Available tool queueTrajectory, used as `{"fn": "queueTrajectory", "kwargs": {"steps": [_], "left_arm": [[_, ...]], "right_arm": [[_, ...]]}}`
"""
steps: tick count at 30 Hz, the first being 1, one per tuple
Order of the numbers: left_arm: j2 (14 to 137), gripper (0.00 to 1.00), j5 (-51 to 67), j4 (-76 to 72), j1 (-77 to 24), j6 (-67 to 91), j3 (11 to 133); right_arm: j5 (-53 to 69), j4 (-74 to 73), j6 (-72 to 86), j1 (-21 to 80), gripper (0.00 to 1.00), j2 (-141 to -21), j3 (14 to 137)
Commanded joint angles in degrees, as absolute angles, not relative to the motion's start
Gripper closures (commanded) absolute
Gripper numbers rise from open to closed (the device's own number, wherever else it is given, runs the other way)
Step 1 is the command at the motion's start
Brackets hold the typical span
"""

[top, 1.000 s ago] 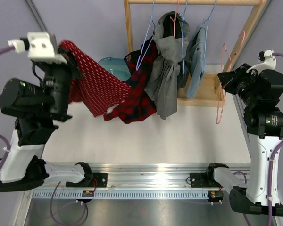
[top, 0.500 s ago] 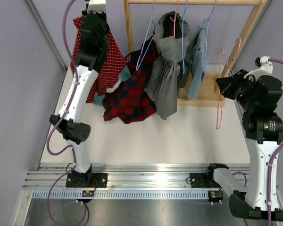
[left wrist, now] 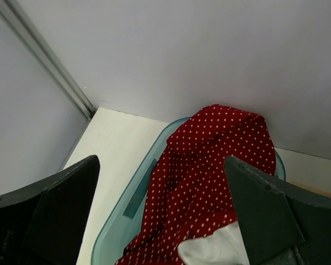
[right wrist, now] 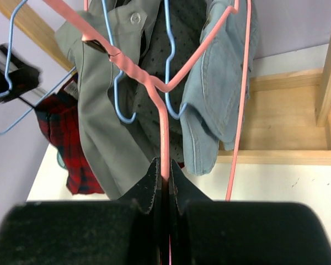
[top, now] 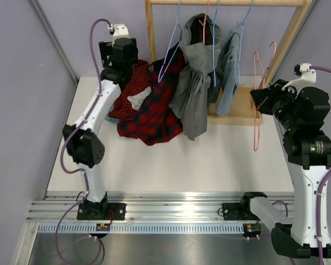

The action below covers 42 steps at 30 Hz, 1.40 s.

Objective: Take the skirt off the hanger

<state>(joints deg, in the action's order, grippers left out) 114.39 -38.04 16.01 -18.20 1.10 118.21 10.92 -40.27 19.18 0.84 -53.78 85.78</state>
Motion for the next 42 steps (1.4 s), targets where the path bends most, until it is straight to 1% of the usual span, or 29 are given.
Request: {"fn": "queueTrajectory", "kwargs": {"steps": [1,2,4,5,6,7,8,9,10,12,13,16,18,23,25,27,29,34,40,41,42], "left_arm": [[97.76,0.01,-37.89,18.52,-18.11,7.11,117.08],[92.86,0.01,-35.97,23.59,-18.19,9.38,115.77],[87.48,0.01,-34.64,27.32,-18.46,11.50,108.40],[84.23,0.01,-32.11,29.86,-18.81,13.08,105.15],[78.46,0.01,-31.21,30.67,-19.07,13.62,101.55],[75.01,0.01,-30.85,31.54,-19.59,14.84,93.42],[72.10,0.01,-28.67,32.25,-20.82,15.64,89.60],[66.68,0.01,-28.48,32.86,-21.70,16.17,85.12],[64.62,0.01,-28.04,33.65,-22.49,16.95,79.34],[61.10,0.01,-28.12,38.22,-25.74,19.15,74.46],[58.47,0.01,-28.47,39.80,-28.36,20.38,70.18],[55.03,0.01,-31.63,46.82,-32.59,22.84,64.01],[54.14,0.01,-34.53,49.03,-33.92,24.34,61.89],[51.69,0.01,-35.59,49.31,-35.16,25.31,56.44],[51.07,0.01,-35.95,48.43,-35.24,25.14,55.11],[50.45,0.01,-35.69,48.34,-35.24,25.22,54.67],[49.84,0.01,-35.68,47.99,-35.51,25.14,54.58],[48.25,0.01,-35.68,47.29,-35.95,24.79,53.97],[48.78,0.01,-35.33,47.46,-36.56,24.87,54.05],[48.78,0.01,-35.25,47.46,-36.56,24.87,54.05],[48.78,0.01,-35.24,47.55,-36.74,24.79,53.97]], "right_arm": [[8.00,-37.53,17.05,1.32,1.00,-57.21,91.66],[6.95,-37.53,16.62,1.23,1.00,-58.17,94.54],[5.89,-37.01,16.44,1.32,1.00,-61.78,97.54],[5.02,-36.74,16.17,1.23,1.00,-63.18,100.95],[4.66,-36.83,16.00,1.23,1.00,-66.15,102.90],[4.40,-36.83,15.82,1.23,1.00,-67.75,104.83],[3.79,-37.09,15.30,1.14,1.00,-69.42,108.94],[3.26,-37.44,15.12,1.23,1.00,-72.65,110.81],[2.73,-37.27,14.94,1.06,1.00,-73.99,112.31],[0.45,-35.70,14.42,0.97,1.00,-77.41,115.13],[0.27,-35.07,14.50,0.44,1.00,-78.65,115.75],[0.35,-34.45,15.73,-2.54,1.00,-84.36,119.17],[1.31,-35.76,17.83,-4.12,1.00,-89.70,123.38],[6.32,-35.51,22.41,-8.43,1.00,-99.04,132.68],[8.08,-36.47,23.20,-8.96,1.00,-103.96,136.74],[9.49,-38.75,23.82,-9.32,1.00,-108.78,143.42],[11.06,-39.55,23.99,-9.40,1.00,-111.00,147.37],[12.39,-39.29,24.43,-9.93,1.00,-111.71,144.86],[11.08,-38.06,24.35,-10.19,1.00,-105.74,130.11],[10.64,-38.32,24.26,-10.28,0.94,-104.08,128.95],[10.03,-38.58,24.17,-10.28,0.49,-103.28,128.15]]}}
